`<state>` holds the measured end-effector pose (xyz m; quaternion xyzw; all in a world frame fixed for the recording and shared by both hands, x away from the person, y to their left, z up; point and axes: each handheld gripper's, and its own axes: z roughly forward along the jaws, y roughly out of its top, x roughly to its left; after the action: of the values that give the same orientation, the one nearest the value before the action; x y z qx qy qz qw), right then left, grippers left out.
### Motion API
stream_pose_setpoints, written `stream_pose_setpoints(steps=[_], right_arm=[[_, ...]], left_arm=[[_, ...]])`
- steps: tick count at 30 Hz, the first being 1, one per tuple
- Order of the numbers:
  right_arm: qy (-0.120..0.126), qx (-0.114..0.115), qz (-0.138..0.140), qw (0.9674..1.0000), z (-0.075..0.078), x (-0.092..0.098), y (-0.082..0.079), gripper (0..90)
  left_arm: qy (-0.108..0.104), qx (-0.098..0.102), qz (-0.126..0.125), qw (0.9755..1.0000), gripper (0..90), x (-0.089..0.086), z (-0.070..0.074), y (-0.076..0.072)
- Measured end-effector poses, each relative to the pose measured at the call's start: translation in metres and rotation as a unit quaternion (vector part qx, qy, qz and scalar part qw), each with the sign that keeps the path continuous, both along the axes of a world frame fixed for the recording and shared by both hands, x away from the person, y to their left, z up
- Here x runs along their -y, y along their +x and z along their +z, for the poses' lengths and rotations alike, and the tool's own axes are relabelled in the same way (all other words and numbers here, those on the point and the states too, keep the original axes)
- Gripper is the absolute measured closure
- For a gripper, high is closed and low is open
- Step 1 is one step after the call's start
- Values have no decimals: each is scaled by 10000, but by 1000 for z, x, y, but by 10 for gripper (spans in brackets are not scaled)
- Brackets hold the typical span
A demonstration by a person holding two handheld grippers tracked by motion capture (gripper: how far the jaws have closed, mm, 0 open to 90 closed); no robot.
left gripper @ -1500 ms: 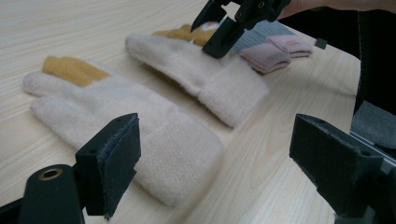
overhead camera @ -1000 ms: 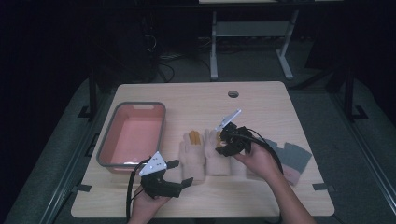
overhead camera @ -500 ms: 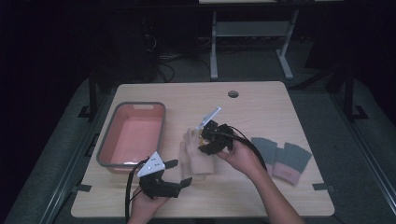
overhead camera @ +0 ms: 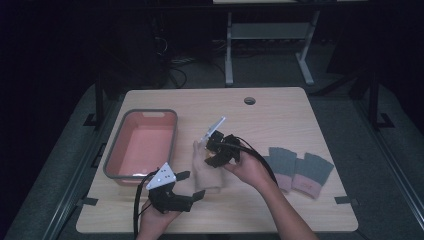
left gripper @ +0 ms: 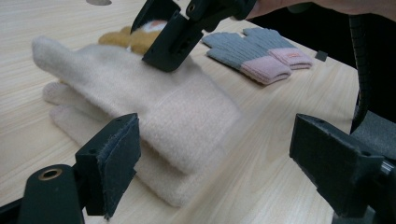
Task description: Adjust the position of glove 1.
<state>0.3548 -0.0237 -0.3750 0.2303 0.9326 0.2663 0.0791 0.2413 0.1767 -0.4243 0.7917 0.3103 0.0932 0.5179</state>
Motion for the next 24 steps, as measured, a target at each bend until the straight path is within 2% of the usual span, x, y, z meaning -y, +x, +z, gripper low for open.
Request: stream_pose_setpoints(steps=[8, 10, 24], right_arm=[[-34, -46, 26, 10000, -9, -7, 1, 565], [-47, -130, 21, 9999, -16, -9, 3, 564], [-32, -250, -122, 9996, -36, -6, 6, 548]], left_arm=[[-43, -28, 60, 10000, 159, 0, -1, 1], [-27, -16, 62, 10000, 159, -1, 0, 1], [13, -111, 118, 9999, 160, 0, -3, 3]])
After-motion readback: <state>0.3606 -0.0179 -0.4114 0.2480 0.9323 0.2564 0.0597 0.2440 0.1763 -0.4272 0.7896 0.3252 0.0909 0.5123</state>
